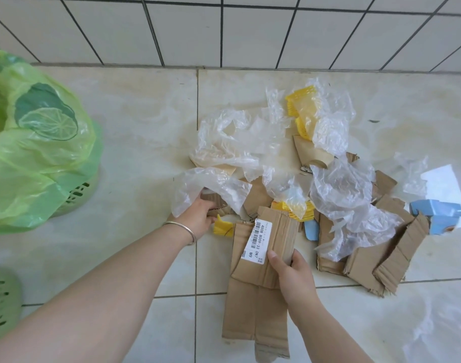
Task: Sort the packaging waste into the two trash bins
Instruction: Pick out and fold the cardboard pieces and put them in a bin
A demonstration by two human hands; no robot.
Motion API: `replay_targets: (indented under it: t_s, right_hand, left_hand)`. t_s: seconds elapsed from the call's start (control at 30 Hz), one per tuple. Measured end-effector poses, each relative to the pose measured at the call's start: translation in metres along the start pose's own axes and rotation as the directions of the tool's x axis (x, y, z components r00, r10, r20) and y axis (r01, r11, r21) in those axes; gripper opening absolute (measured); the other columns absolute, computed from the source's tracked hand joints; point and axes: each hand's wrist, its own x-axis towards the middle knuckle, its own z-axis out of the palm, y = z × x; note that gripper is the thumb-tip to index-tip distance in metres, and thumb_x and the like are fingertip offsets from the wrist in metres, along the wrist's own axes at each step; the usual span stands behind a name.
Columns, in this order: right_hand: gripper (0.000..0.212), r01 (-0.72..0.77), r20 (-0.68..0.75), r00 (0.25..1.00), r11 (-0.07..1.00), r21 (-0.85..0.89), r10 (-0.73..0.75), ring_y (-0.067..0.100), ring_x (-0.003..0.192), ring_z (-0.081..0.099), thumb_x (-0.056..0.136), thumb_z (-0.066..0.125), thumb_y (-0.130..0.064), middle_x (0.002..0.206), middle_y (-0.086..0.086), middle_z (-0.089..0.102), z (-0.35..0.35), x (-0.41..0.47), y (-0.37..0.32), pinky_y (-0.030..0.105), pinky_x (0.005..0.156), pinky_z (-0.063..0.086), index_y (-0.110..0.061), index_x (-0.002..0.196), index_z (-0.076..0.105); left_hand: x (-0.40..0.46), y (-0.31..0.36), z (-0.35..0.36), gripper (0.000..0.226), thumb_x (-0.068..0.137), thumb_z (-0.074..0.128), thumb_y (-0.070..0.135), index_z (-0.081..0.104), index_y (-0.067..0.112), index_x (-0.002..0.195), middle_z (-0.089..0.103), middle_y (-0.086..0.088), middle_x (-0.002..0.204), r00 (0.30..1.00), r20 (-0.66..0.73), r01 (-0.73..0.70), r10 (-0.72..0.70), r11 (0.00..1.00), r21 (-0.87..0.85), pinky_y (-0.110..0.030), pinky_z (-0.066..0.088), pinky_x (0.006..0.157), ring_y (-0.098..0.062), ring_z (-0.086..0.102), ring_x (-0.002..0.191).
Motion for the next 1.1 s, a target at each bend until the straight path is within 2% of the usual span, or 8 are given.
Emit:
replay_targets:
  t_s: [0.17, 0.3, 0.43, 0.53, 0.6, 0.73, 0.93, 1.1]
  right_hand:
    - [0.012, -0.001, -0.012, 1.0, 1.0, 0.011, 0.001, 0.004, 0.082, 0.059, 0.09, 0.06, -0.016, 0.09, -0.007, 0.064, 0.001, -0.001, 0.002, 0.021, 0.066, 0.046, -0.027, 0.086, 0.056]
    - [0.007, -0.008, -0.01, 1.0, 0.999, 0.032, 0.008, 0.008, 0.082, 0.06, 0.09, 0.061, -0.018, 0.09, -0.005, 0.065, 0.002, -0.008, 0.0, 0.027, 0.07, 0.048, -0.024, 0.086, 0.058]
    - [0.013, -0.017, 0.057, 0.998, 0.996, 0.092, 0.012, 0.015, 0.093, 0.065, 0.089, 0.062, -0.018, 0.099, -0.003, 0.07, 0.005, -0.027, -0.009, 0.029, 0.074, 0.05, -0.02, 0.101, 0.063]
    - [0.02, -0.018, 0.122, 0.993, 0.991, 0.13, 0.002, 0.02, 0.098, 0.067, 0.088, 0.062, -0.014, 0.103, 0.002, 0.072, 0.012, -0.049, -0.022, 0.033, 0.082, 0.051, -0.015, 0.108, 0.064]
    - [0.02, 0.001, 0.175, 0.984, 0.992, 0.124, -0.022, 0.022, 0.1, 0.066, 0.088, 0.063, -0.013, 0.104, 0.003, 0.072, 0.021, -0.068, -0.035, 0.037, 0.087, 0.051, -0.015, 0.108, 0.064]
    - [0.023, 0.078, 0.285, 0.953, 0.994, 0.081, -0.098, 0.023, 0.102, 0.066, 0.088, 0.063, -0.014, 0.107, 0.004, 0.072, 0.052, -0.114, -0.069, 0.038, 0.089, 0.052, -0.015, 0.111, 0.063]
    - [0.018, 0.258, 0.414, 0.877, 0.966, 0.023, -0.244, 0.022, 0.102, 0.064, 0.091, 0.058, -0.01, 0.111, 0.004, 0.068, 0.135, -0.193, -0.12, 0.041, 0.094, 0.05, -0.019, 0.107, 0.059]
    - [0.021, 0.407, 0.595, 0.723, 0.912, 0.043, -0.351, 0.015, 0.101, 0.062, 0.093, 0.052, -0.005, 0.111, -0.003, 0.066, 0.232, -0.267, -0.145, 0.031, 0.086, 0.048, -0.024, 0.103, 0.056]
  left_hand:
    - [0.007, -0.008, 0.008, 0.035, 0.092, 0.049, 0.008, 0.054, 0.007, 0.127, 0.035, -0.011, 0.123, 0.999, 0.05, 0.015, -0.018, 0.998, 0.056, -0.03, 0.033, 0.106, -0.031, 0.043, 0.121]
    - [-0.007, -0.009, 0.002, 0.033, 0.095, 0.045, 0.029, 0.053, 0.012, 0.122, 0.044, -0.009, 0.121, 0.996, 0.053, 0.069, -0.072, 0.996, 0.052, -0.038, 0.044, 0.095, -0.031, 0.052, 0.112]
    - [-0.046, -0.01, -0.016, 0.038, 0.091, 0.052, 0.025, 0.045, 0.022, 0.128, 0.061, -0.004, 0.107, 0.997, 0.006, 0.075, -0.076, 0.957, -0.28, -0.028, 0.045, 0.08, -0.024, 0.059, 0.099]
    - [-0.088, -0.015, -0.034, 0.058, 0.089, 0.057, 0.02, 0.031, 0.037, 0.137, 0.059, 0.005, 0.123, 0.997, -0.023, 0.057, -0.079, 0.869, -0.492, -0.031, 0.049, 0.088, -0.022, 0.063, 0.1]
    - [-0.118, -0.017, -0.047, 0.068, 0.089, 0.059, 0.02, 0.022, 0.034, 0.144, 0.046, 0.014, 0.13, 0.994, -0.052, 0.052, -0.094, 0.844, -0.533, -0.029, 0.044, 0.096, -0.019, 0.061, 0.103]
    - [-0.179, -0.02, -0.079, 0.032, 0.089, 0.06, 0.017, 0.052, 0.02, 0.12, 0.066, 0.0, 0.117, 0.974, -0.158, 0.006, -0.162, 0.715, -0.699, -0.033, 0.045, 0.1, -0.018, 0.062, 0.108]
    - [-0.281, -0.06, -0.139, 0.028, 0.093, 0.052, 0.024, 0.053, 0.019, 0.121, 0.061, 0.002, 0.124, 0.874, -0.356, -0.072, -0.33, 0.636, -0.768, -0.039, 0.039, 0.108, -0.02, 0.055, 0.12]
    - [-0.357, -0.119, -0.18, 0.041, 0.092, 0.049, 0.034, 0.049, 0.014, 0.128, 0.058, -0.002, 0.131, 0.722, -0.494, -0.127, -0.485, 0.609, -0.783, -0.043, 0.036, 0.11, -0.021, 0.051, 0.125]
